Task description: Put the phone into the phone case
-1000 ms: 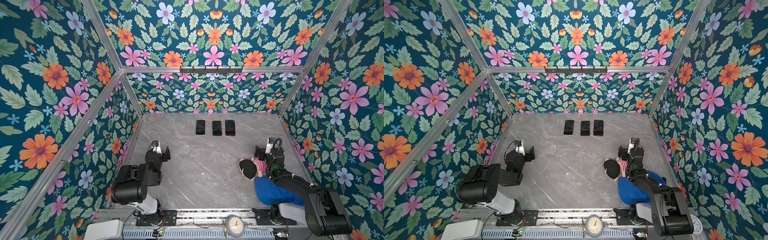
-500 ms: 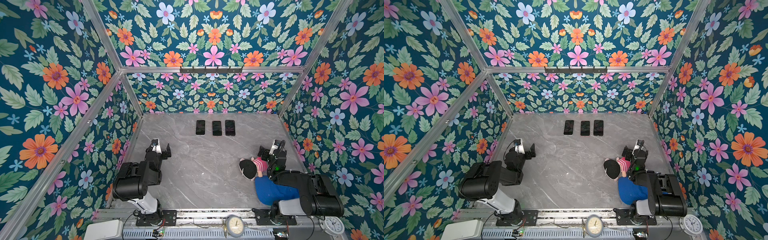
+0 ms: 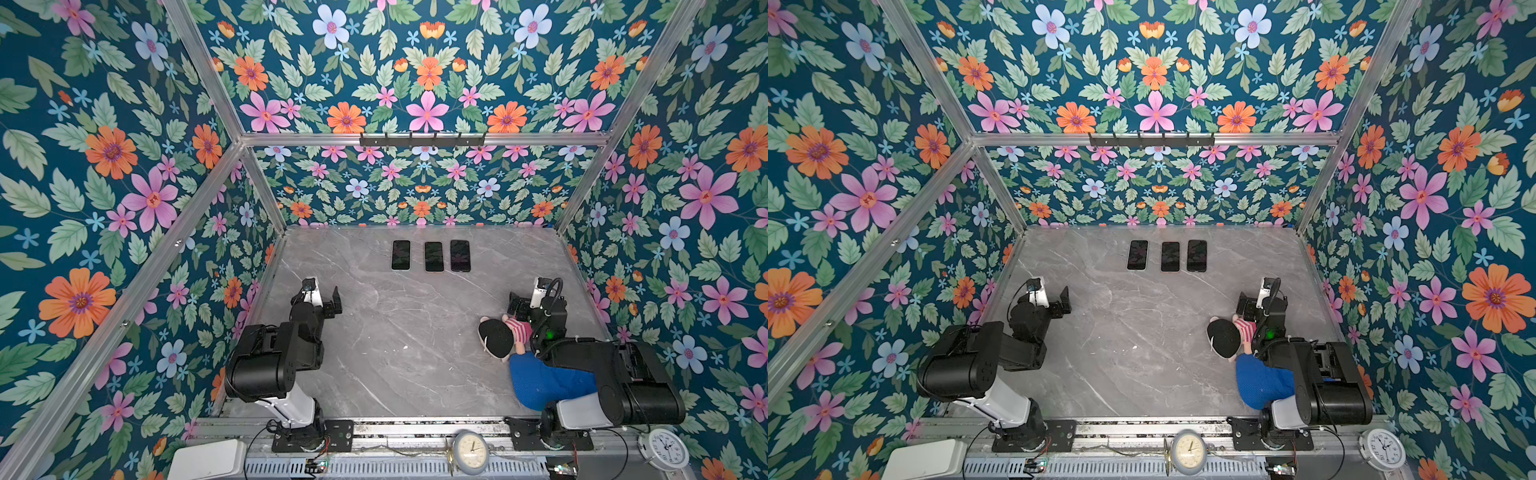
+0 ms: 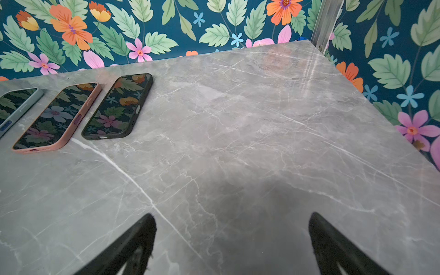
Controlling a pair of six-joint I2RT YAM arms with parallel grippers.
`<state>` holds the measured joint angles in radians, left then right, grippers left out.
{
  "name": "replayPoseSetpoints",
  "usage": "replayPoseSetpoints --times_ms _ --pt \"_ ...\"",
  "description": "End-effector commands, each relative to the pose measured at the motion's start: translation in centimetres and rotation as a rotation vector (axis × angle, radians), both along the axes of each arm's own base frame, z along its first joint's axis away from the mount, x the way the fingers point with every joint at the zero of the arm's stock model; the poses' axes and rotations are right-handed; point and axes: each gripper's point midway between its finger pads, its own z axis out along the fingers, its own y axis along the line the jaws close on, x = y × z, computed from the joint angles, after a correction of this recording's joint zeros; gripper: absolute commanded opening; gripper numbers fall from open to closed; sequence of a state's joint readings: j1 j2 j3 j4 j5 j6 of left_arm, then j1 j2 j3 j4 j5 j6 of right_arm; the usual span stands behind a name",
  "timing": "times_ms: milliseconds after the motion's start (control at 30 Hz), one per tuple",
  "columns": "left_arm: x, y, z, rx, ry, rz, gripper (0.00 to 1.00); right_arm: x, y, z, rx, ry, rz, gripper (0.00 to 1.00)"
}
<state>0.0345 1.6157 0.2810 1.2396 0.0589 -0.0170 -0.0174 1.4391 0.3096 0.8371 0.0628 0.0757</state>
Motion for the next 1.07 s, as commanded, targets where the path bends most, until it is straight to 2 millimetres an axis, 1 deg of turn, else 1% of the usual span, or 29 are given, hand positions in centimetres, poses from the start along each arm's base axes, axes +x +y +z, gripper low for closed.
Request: replayPoseSetpoints --times_ms 0,233,367,1033 --pt "0.2 0.14 0.49 0.002 -0.017 0.007 1.0 0.45 0.04 1.03 -0.011 -0.042 0.006 0.99" --pt "0.41 0.24 0.31 0.007 -0.007 0.016 1.0 0.5 0.02 1.01 -0.005 -0.038 0.009 0.99" --pt "0.45 0.25 0.23 0.014 -0.002 0.026 1.0 0.81 0.69 0.92 0.0 -0.025 0.059 0.99" --pt "0.32 0.17 0.38 0.019 -0.008 0.029 1.0 0.75 0.64 0.92 0.011 -0.024 0.063 0.99"
